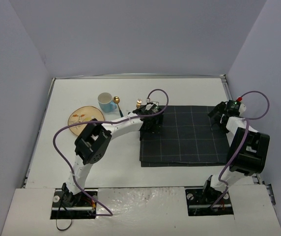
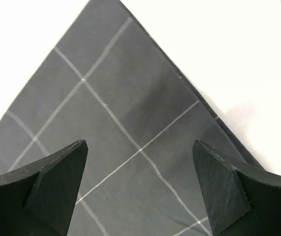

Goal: Set the dinner table for one person

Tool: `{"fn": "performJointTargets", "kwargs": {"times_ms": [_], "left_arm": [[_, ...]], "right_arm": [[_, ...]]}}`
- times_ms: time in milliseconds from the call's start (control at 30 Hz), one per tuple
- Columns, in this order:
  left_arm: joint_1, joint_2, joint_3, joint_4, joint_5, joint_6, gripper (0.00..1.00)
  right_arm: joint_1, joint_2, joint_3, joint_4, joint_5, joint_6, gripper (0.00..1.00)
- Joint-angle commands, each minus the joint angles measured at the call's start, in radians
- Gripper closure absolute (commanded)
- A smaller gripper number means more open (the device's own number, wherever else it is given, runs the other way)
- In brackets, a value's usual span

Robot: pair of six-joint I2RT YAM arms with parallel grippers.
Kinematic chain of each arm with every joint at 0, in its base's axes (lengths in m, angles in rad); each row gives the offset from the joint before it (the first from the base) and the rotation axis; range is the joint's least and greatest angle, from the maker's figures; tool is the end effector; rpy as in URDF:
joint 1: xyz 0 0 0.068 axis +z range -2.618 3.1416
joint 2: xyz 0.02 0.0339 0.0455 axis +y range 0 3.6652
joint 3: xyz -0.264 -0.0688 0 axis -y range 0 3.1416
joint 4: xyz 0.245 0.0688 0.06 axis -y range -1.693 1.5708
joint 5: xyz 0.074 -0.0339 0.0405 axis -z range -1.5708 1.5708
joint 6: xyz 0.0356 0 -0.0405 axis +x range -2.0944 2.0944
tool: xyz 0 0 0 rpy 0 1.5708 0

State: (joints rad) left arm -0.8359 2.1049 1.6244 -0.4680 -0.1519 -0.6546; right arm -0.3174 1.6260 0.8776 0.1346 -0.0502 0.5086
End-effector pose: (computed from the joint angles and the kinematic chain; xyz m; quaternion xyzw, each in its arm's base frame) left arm 0.3145 -0.3399 0.1920 0.0628 0.9474 -0.1539 0.2733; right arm 0.3278 -0.1058 0.1912 0.3456 0.8174 0.0661 0.4561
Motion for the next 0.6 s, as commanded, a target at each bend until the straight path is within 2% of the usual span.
{"fn": "performJointTargets", "kwargs": {"times_ms": [0,200,333,567], "left_arm": [[0.008,-0.174,0.016,0.044,-0.034,0.101,0.10],[0.006,-0.221,-0.043,0.082,0.040,0.085,0.09],[-0.002,-0.215,-0.110,0.107,0.116,0.045,0.15],[-0.002,-0.162,-0.179,0.127,0.152,0.020,0.29]], "right_arm": [[0.025,-0.141,0.041,-0.005,-0.022,-0.004,0.15],[0.062,-0.229,-0.020,-0.032,-0.060,0.019,0.15],[0.064,-0.257,-0.093,-0.028,-0.098,0.041,0.14],[0.045,-0.276,-0.227,-0.003,-0.099,0.059,0.14]]}}
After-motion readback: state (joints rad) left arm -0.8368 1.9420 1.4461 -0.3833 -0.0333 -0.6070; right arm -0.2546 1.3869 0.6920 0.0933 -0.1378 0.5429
